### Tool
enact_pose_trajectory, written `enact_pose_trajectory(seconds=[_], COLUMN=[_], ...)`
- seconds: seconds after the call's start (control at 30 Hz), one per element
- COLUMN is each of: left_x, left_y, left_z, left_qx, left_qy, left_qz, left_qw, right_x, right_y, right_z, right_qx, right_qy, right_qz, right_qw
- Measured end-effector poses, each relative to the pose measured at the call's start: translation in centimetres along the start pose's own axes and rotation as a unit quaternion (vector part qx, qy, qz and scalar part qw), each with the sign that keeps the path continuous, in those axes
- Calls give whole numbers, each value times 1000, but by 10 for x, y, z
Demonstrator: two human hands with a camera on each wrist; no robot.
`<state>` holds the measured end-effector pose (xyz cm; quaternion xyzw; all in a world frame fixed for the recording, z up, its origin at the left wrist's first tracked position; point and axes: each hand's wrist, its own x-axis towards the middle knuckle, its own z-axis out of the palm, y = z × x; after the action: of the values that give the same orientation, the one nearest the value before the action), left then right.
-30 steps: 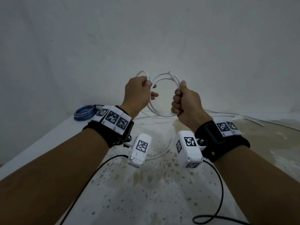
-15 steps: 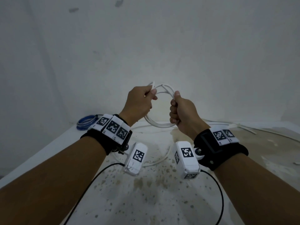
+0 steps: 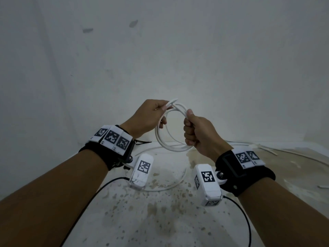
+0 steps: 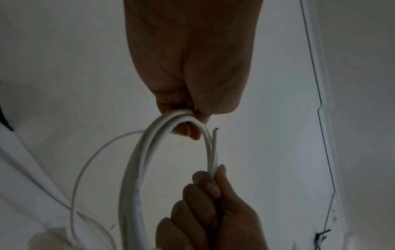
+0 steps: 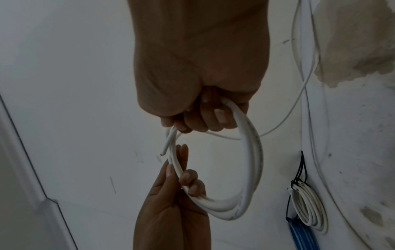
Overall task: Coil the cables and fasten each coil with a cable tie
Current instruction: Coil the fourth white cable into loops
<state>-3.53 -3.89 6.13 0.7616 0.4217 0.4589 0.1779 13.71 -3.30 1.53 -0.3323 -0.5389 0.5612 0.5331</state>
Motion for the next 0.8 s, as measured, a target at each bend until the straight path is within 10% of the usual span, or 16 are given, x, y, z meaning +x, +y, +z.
enact_pose_trajectory(seconds=[0.8], left_x=[-1], left_y=[-3], left_z=[21], left_qx=[0], left_qy=[1], left_qz=[-35], left_qw=[999], right_x=[-6], right_y=[12], right_z=[-4], right_qx=[38], right_qy=[25], right_qz=[25], right_qw=[999])
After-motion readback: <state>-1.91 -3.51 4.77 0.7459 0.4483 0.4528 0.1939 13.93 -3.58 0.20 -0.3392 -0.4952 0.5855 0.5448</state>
